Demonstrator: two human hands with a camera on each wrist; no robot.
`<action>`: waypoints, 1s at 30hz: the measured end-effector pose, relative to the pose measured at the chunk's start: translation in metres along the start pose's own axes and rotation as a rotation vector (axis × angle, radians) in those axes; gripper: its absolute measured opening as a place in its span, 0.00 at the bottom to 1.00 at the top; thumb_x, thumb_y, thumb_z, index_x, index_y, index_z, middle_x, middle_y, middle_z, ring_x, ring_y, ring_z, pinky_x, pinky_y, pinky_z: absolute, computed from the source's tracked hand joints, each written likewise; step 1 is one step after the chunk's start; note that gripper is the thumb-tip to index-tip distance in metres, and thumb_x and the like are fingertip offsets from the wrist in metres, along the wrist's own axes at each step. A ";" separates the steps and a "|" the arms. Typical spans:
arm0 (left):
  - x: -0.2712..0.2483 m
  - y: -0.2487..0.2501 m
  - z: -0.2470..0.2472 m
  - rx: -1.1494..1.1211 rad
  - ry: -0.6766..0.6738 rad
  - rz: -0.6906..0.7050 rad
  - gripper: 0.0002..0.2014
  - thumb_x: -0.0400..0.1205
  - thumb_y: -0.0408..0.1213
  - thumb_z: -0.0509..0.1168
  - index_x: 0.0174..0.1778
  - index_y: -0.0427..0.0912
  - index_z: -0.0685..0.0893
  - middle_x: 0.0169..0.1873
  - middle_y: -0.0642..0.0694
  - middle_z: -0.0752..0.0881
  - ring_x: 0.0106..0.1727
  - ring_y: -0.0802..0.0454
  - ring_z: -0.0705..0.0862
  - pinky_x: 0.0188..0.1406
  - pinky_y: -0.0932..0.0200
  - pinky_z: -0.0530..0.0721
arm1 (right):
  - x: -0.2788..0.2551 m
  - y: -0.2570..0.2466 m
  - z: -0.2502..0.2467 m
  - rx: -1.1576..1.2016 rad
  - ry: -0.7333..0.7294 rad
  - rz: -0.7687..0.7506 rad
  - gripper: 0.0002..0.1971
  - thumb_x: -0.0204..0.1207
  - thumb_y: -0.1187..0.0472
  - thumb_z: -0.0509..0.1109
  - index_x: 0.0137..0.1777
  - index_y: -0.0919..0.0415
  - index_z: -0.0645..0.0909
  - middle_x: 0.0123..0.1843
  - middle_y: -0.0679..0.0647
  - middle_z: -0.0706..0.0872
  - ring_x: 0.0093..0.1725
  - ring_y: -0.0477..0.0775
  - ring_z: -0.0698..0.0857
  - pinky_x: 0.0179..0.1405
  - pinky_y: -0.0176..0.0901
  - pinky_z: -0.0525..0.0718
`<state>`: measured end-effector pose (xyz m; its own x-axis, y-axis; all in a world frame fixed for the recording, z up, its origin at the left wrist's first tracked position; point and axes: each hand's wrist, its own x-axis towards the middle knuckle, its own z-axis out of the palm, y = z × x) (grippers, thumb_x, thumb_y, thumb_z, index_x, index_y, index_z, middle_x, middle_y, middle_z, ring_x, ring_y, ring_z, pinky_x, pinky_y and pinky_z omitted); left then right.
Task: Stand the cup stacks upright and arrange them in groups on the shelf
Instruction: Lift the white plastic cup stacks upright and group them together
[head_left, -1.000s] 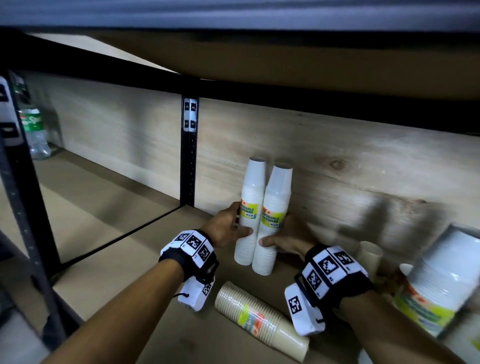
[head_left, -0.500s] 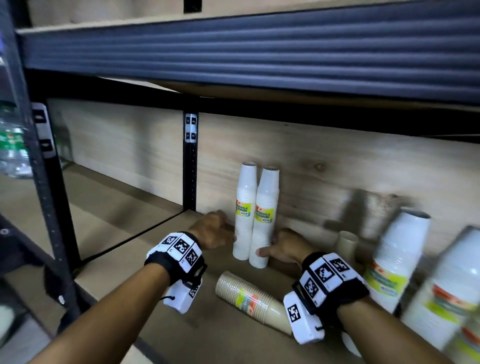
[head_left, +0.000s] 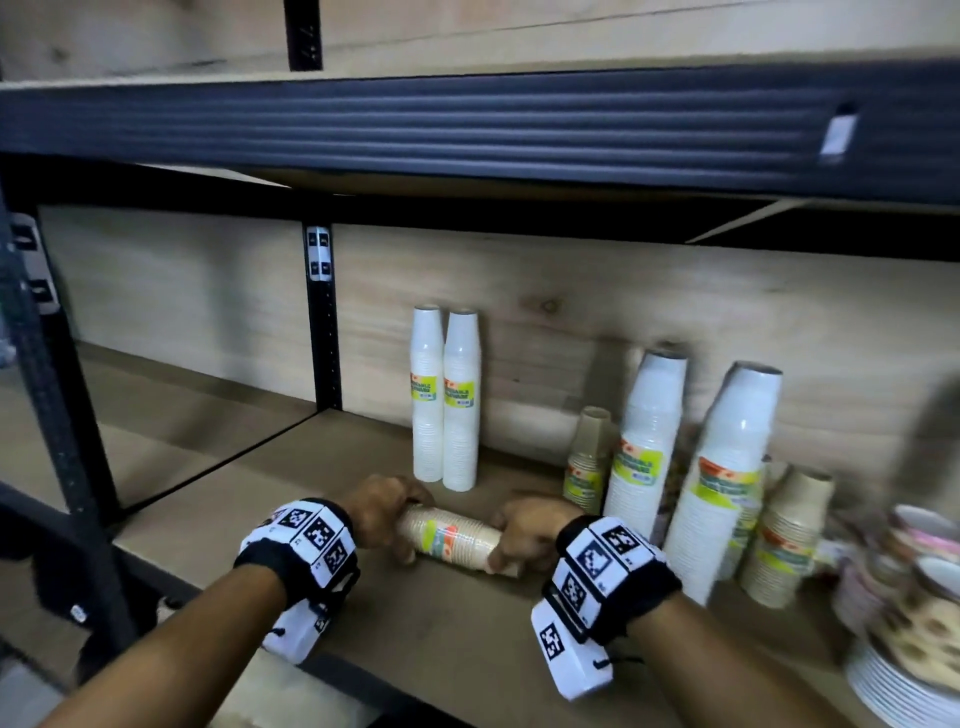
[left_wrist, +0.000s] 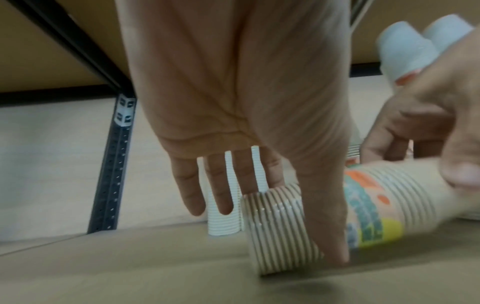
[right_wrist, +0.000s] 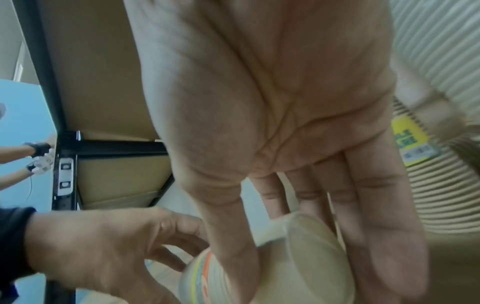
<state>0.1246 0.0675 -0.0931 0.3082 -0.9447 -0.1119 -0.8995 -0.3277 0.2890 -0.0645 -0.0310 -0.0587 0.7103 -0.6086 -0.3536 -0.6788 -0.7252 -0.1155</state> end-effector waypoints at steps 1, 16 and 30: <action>0.001 0.004 0.001 0.028 0.009 0.015 0.33 0.65 0.46 0.81 0.67 0.56 0.80 0.62 0.54 0.84 0.64 0.53 0.81 0.62 0.62 0.79 | -0.006 0.003 -0.003 0.013 0.016 -0.002 0.29 0.76 0.48 0.73 0.74 0.61 0.77 0.64 0.57 0.87 0.36 0.51 0.82 0.29 0.38 0.76; 0.022 0.100 0.027 -0.145 -0.344 0.177 0.32 0.67 0.45 0.83 0.66 0.51 0.80 0.59 0.52 0.87 0.62 0.56 0.85 0.66 0.62 0.81 | -0.115 0.073 -0.047 0.442 0.350 0.065 0.11 0.68 0.49 0.79 0.39 0.50 0.79 0.39 0.47 0.86 0.39 0.53 0.90 0.49 0.45 0.89; 0.038 0.179 0.036 -0.387 -0.070 0.351 0.30 0.71 0.49 0.79 0.64 0.54 0.72 0.52 0.60 0.84 0.52 0.65 0.83 0.54 0.70 0.80 | -0.190 0.156 -0.044 0.180 0.392 0.474 0.19 0.71 0.49 0.78 0.55 0.59 0.82 0.46 0.52 0.87 0.43 0.52 0.85 0.42 0.40 0.83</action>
<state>-0.0362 -0.0266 -0.0799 -0.0240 -0.9997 -0.0045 -0.7603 0.0153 0.6494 -0.2971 -0.0429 0.0309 0.3177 -0.9472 -0.0428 -0.9324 -0.3039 -0.1957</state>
